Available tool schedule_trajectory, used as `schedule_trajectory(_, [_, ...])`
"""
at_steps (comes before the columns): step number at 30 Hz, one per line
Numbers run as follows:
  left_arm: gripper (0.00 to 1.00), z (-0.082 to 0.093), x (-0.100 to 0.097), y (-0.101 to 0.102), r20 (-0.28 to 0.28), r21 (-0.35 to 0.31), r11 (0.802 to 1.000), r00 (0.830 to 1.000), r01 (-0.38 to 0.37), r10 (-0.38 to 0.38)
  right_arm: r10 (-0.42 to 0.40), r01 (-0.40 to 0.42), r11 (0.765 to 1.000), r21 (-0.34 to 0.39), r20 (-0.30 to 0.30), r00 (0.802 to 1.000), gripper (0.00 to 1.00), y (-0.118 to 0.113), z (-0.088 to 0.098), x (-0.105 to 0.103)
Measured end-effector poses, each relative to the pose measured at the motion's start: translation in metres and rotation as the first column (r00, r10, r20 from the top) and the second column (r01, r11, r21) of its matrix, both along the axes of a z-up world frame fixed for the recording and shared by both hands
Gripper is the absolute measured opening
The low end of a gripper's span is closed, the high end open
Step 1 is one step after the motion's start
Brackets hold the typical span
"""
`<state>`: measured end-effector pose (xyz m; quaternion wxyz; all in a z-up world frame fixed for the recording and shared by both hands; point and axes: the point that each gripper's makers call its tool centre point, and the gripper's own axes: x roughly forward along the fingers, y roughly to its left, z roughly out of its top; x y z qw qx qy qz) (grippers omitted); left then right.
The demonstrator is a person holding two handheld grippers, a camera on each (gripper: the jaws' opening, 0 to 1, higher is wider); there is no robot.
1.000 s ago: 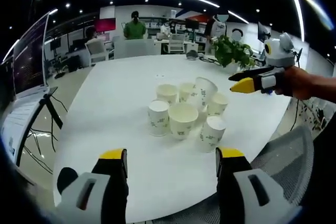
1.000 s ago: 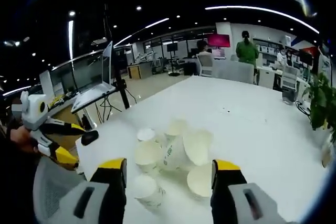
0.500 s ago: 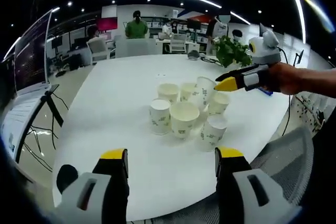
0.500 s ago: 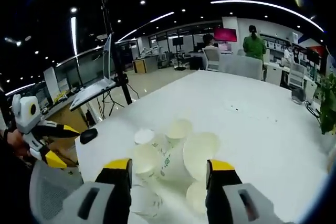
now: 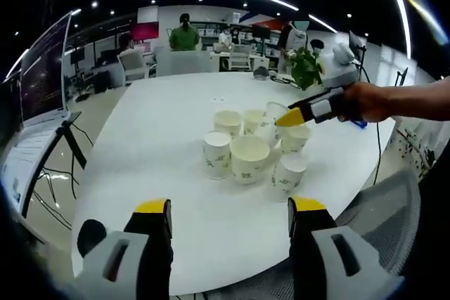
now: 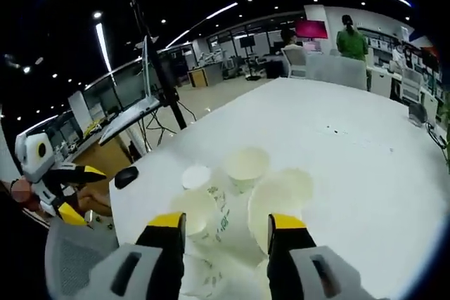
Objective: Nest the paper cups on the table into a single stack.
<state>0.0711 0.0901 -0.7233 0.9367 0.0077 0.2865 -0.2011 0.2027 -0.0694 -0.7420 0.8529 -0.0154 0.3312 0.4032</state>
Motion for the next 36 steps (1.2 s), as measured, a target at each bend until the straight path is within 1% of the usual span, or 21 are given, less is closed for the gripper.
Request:
schedule_trajectory(4, [0.66,0.0,0.001,-0.001,0.001,0.0,1.0,1.0,0.004,-0.004,0.026,-0.026,1.0,0.0,-0.026,0.999,0.45,0.008,-0.007,-0.001])
schedule_trajectory(7, [0.65,0.0,0.001,0.001,0.005,-0.004,1.0,1.0,-0.001,0.001,0.042,-0.042,0.999,0.0,-0.031,0.999,0.41,0.012,-0.005,-0.004])
schedule_trajectory(11, [0.65,-0.001,-0.002,0.004,0.0,-0.003,1.0,1.0,-0.006,0.006,0.066,-0.066,0.998,0.01,-0.034,0.997,0.3,0.016,-0.006,-0.005])
schedule_trajectory(16, [0.64,-0.002,-0.005,0.006,-0.005,-0.004,1.0,1.0,-0.011,0.011,0.091,-0.09,0.996,0.019,-0.049,0.995,0.22,0.02,-0.007,-0.01])
schedule_trajectory(19, [0.63,-0.001,-0.005,0.006,-0.005,-0.006,1.0,1.0,-0.015,0.015,0.106,-0.104,0.994,0.029,-0.051,0.993,0.1,0.024,-0.008,-0.012])
schedule_trajectory(21, [0.63,-0.001,-0.006,0.006,-0.005,-0.008,1.0,1.0,-0.015,0.015,0.113,-0.11,0.993,0.052,-0.055,0.992,0.07,0.027,-0.007,-0.013])
schedule_trajectory(23, [0.62,-0.001,-0.006,0.006,-0.005,-0.009,1.0,1.0,-0.016,0.016,0.12,-0.117,0.991,0.059,-0.051,0.991,0.0,0.029,-0.006,-0.014])
schedule_trajectory(25, [0.62,-0.001,-0.006,0.006,-0.005,-0.009,1.0,1.0,-0.016,0.016,0.142,-0.14,0.988,0.058,-0.032,0.989,0.0,0.031,-0.005,-0.015])
schedule_trajectory(27, [0.62,-0.002,-0.006,0.006,-0.005,-0.01,1.0,1.0,-0.016,0.016,0.153,-0.15,0.987,0.064,-0.037,0.988,0.0,0.032,-0.002,-0.018])
schedule_trajectory(30, [0.62,-0.002,-0.007,0.005,-0.007,-0.01,1.0,1.0,-0.017,0.017,0.176,-0.175,0.983,0.052,-0.019,0.984,0.0,0.034,0.005,-0.023])
schedule_trajectory(34, [0.62,-0.002,-0.007,0.005,-0.006,-0.01,1.0,1.0,-0.017,0.017,0.197,-0.197,0.98,0.037,-0.004,0.98,0.0,0.035,0.004,-0.023])
schedule_trajectory(36, [0.62,-0.002,-0.007,0.005,-0.005,-0.011,1.0,1.0,-0.019,0.019,0.21,-0.21,0.977,0.03,0.005,0.978,0.0,0.037,0.007,-0.026])
